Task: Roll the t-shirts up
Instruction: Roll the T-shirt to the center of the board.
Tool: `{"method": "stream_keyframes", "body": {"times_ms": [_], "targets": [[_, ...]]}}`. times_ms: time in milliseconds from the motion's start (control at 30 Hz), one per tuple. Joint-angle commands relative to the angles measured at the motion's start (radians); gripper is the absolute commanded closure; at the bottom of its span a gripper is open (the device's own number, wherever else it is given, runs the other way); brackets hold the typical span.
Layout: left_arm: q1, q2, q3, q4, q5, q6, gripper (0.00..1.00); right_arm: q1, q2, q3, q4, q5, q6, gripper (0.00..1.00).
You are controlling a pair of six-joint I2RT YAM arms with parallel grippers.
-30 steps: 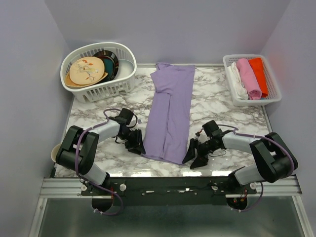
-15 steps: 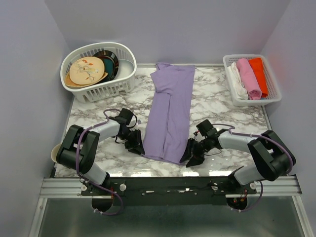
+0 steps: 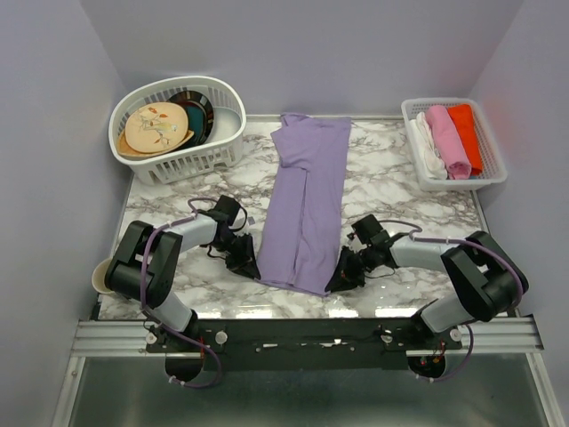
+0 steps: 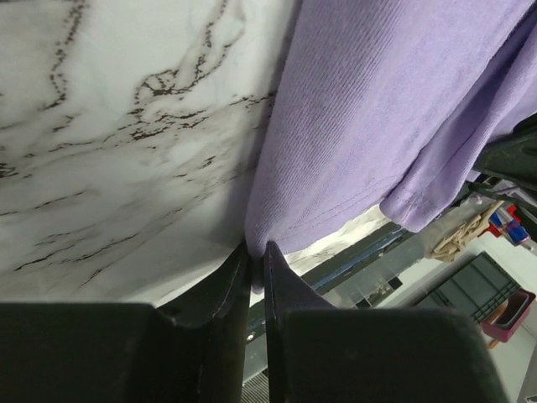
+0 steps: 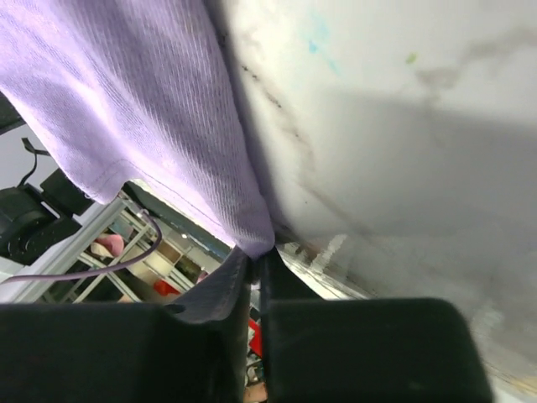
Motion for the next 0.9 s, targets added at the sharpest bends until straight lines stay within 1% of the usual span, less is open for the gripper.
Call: {"method": "stream_keyframes", "body": {"times_ms": [0,33,67,167,300,400,533,667,867], "targets": [[0.0,0.041,-0.027,0.053,-0.088,0.032,0.89,0.001,0.037,-0.061,0.009,0.26,-0.042,0.9],[0.0,0.038,-0.024,0.053,-0.085,0.037,1.0,0.001,0.026,-0.056,-0.005,0.265,-0.045,0.98],[0.0,0.032,-0.013,0.048,-0.088,0.042,1.0,0.001,-0.002,-0.055,-0.016,0.266,-0.049,1.0],[0.0,-0.011,-0.013,0.059,-0.048,0.043,1.0,0.001,-0.074,-0.064,-0.057,0.256,-0.063,1.0],[-0.003,-0.092,-0.047,0.129,0.03,0.006,1.0,0.001,-0.153,-0.045,-0.114,0.24,-0.094,1.0],[-0.006,-0.133,-0.052,0.148,0.07,-0.004,1.0,0.0,-0.199,-0.019,-0.148,0.248,-0.115,1.0],[-0.006,-0.146,-0.026,0.16,0.112,-0.008,1.0,-0.005,-0.238,0.025,-0.168,0.266,-0.138,0.99],[-0.006,-0.141,0.043,0.133,0.124,0.028,1.0,-0.02,-0.258,0.089,-0.214,0.294,-0.164,1.0],[0.012,-0.114,0.145,-0.016,0.15,0.101,1.0,-0.046,-0.24,0.188,-0.234,0.246,-0.183,1.0]]}}
